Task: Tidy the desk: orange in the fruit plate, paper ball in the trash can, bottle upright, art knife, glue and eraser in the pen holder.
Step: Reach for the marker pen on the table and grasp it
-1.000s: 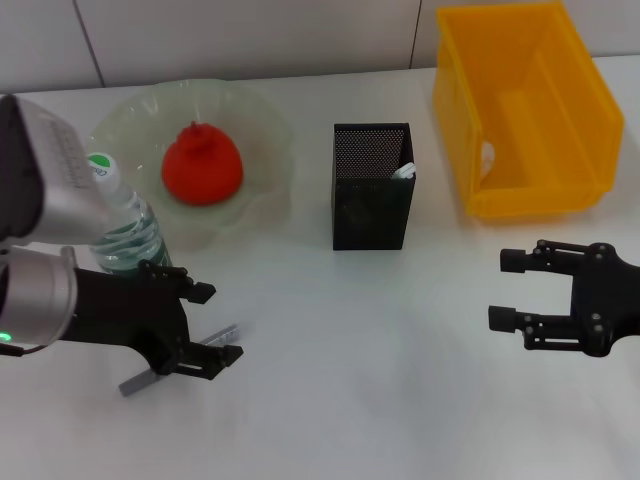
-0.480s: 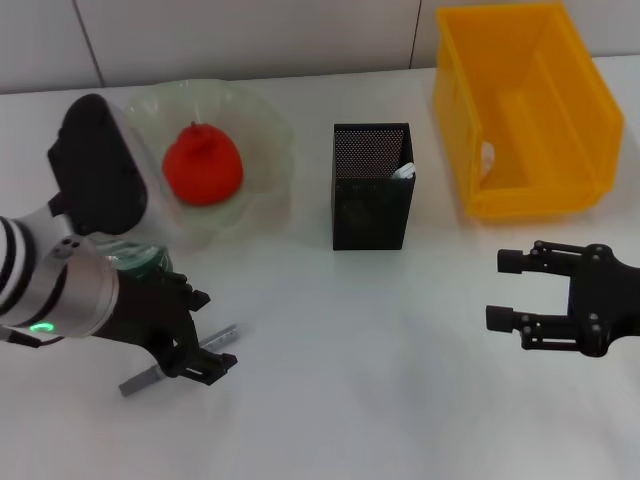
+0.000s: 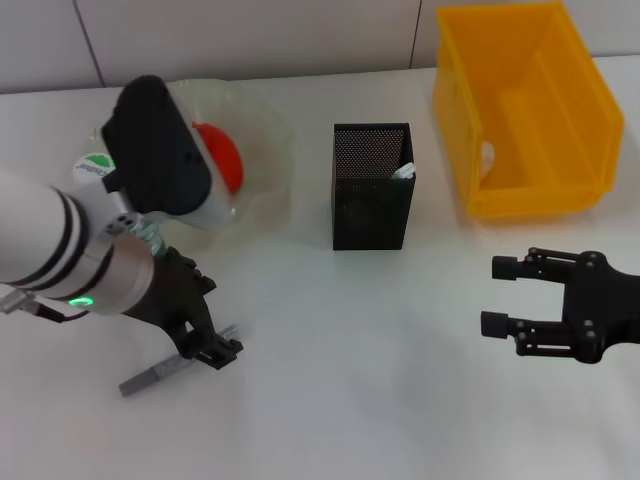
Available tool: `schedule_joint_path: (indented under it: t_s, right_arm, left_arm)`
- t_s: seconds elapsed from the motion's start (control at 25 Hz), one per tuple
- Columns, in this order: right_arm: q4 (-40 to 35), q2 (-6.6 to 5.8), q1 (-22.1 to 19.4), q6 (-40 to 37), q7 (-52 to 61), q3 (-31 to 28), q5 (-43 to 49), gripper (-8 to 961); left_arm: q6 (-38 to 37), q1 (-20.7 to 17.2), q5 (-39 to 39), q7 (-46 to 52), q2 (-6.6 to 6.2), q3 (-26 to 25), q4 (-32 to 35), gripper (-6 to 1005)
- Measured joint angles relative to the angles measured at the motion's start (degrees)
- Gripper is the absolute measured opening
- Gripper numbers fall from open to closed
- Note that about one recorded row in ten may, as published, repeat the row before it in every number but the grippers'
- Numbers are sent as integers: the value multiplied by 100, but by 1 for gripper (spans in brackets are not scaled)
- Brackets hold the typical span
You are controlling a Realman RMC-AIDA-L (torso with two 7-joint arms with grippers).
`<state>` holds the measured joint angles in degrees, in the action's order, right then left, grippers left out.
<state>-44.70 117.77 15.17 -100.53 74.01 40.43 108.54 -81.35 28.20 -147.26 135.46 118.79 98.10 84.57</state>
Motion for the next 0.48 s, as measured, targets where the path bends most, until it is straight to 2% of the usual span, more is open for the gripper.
schedule_joint_path:
  t_s: [0.48]
  right_arm:
    - [168, 4, 96, 87, -98, -9, -8, 756]
  left_arm:
    - [-413, 165, -59, 143, 21, 141, -11, 718]
